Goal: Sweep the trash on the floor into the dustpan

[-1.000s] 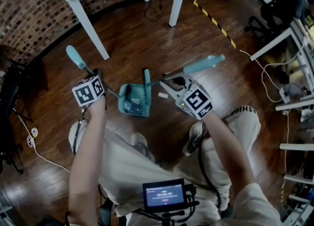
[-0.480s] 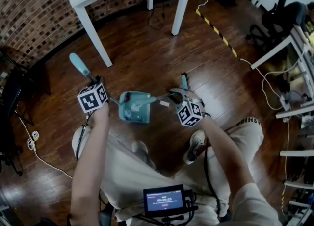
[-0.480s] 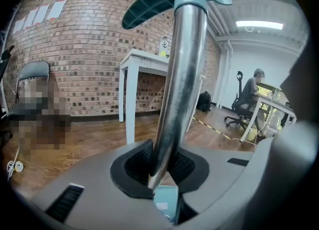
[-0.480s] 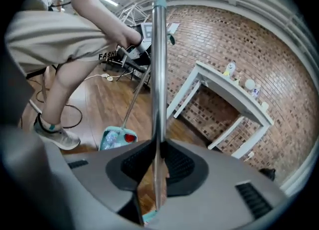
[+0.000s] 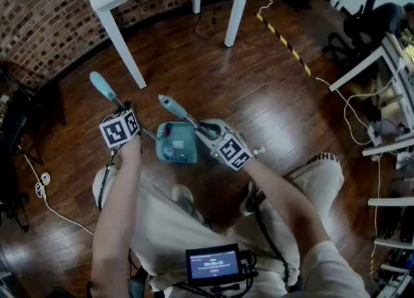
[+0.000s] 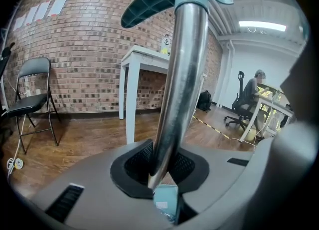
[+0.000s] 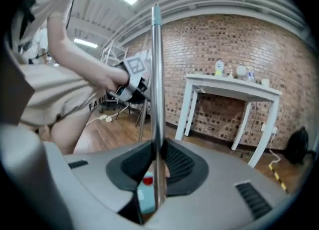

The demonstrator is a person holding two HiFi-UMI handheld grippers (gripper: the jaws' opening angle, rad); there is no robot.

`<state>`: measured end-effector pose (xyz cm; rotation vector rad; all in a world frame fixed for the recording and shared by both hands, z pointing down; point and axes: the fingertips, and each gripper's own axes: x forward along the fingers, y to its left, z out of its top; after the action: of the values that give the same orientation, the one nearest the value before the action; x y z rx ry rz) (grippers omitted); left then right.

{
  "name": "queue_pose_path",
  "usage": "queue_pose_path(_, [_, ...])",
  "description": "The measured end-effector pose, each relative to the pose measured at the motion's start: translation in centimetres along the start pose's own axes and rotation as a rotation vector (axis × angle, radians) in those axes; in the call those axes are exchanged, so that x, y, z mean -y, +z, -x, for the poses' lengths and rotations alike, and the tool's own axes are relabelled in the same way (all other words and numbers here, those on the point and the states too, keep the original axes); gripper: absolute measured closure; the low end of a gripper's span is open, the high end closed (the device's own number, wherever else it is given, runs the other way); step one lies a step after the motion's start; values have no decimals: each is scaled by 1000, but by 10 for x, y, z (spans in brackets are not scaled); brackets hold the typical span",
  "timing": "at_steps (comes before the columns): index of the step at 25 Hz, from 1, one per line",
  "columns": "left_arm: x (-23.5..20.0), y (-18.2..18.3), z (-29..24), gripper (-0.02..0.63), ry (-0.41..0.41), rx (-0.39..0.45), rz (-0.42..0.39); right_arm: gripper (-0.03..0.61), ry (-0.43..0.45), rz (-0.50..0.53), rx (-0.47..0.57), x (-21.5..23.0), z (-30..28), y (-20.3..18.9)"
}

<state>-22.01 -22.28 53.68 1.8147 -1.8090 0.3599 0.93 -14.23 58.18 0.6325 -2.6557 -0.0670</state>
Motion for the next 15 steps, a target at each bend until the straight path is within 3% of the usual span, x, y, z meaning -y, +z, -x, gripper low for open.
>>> queue_pose_path(3, [0,0,0,561,-3,0,-1,479,-29,-154,83,21,8,27])
queue_pose_path(6, [-5,-1,1,561,3,-1,12,479,-34,-228,141,36,22,47])
queue_pose_path(10, [-6,1,0,561,7,11,24,480,-62,-159,159,49,47,67])
queue_pose_path(15, [-6,8,0,561,10,38,26,480,-158,40,55,67,69,57])
